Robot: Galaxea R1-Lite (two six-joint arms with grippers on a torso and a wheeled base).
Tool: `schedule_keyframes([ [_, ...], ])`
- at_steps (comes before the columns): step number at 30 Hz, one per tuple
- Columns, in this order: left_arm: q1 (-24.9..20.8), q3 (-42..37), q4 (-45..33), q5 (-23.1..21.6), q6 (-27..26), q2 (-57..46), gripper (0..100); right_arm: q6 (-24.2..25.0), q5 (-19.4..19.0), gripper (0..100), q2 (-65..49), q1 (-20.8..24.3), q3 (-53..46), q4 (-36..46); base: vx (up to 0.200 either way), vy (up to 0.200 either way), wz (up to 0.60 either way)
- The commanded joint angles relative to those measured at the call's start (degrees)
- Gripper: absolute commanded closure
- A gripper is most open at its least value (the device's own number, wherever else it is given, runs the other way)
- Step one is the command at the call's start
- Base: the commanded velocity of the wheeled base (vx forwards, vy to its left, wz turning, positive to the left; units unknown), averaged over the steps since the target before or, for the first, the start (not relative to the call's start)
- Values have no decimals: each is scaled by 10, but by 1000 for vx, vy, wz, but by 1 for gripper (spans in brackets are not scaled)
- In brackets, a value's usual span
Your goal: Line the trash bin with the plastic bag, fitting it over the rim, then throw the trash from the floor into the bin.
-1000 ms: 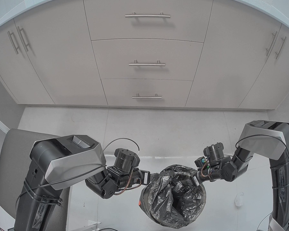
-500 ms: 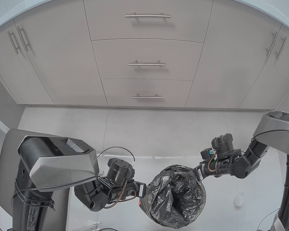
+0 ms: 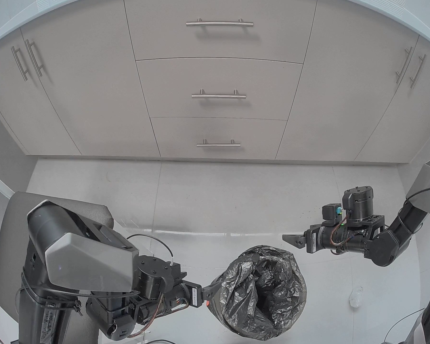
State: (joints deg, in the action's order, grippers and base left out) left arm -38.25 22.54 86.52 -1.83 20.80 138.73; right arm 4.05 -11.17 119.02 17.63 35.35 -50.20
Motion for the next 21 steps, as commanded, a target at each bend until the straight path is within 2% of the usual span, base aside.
schedule_keyframes([
  [1,-3,-26,9,2,3,30,0,4,-3,0,30,-7,-5,-21,-200,0,0],
  [10,-4,-26,9,2,1,32,0,4,-1,0,53,-10,-6,-52,-200,0,0],
  [21,-9,-26,9,3,-2,34,0,5,10,0,105,-21,22,-52,0,0,0],
])
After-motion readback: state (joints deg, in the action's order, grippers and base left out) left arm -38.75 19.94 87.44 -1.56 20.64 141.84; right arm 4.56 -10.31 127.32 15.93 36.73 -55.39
